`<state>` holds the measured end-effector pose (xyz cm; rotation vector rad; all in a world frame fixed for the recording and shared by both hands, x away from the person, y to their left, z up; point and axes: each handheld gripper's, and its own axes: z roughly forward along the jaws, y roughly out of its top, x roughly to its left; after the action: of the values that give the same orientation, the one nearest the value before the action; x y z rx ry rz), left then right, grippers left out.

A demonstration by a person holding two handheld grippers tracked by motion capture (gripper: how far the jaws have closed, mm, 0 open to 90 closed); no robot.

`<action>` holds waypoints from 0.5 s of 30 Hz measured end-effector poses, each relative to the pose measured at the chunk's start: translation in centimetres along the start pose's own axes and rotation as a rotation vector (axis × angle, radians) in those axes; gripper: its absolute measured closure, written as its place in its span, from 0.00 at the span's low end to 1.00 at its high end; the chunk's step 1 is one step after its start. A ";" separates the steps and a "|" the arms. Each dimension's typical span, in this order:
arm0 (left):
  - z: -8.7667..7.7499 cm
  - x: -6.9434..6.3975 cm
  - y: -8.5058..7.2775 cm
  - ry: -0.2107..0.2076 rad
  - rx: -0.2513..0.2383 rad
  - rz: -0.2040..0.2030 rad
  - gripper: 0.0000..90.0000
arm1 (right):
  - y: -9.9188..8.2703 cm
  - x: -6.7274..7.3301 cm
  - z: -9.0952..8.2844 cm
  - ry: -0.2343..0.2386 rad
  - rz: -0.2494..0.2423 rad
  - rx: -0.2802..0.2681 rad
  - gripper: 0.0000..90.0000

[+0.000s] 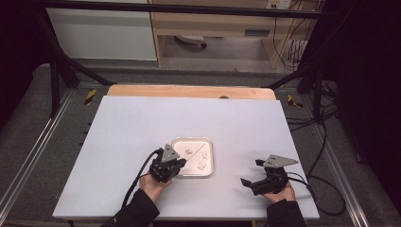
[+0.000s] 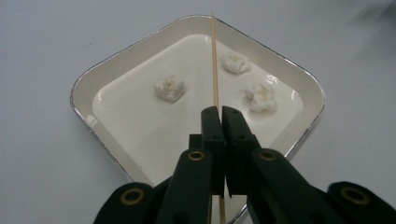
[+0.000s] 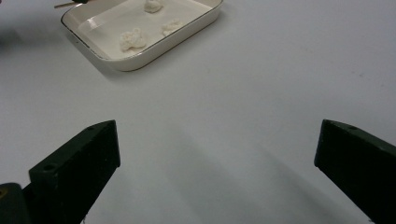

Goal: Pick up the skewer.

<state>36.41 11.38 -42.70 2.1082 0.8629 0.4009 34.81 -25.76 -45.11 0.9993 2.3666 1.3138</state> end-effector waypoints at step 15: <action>-0.9 -0.3 0.7 -0.054 -0.025 0.017 0.98 | 1.2 1.5 0.6 -0.013 -0.083 0.023 0.01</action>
<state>36.03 11.43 -41.57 2.0950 0.8057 0.3603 34.54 -23.92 -44.36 0.9031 2.3912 1.2495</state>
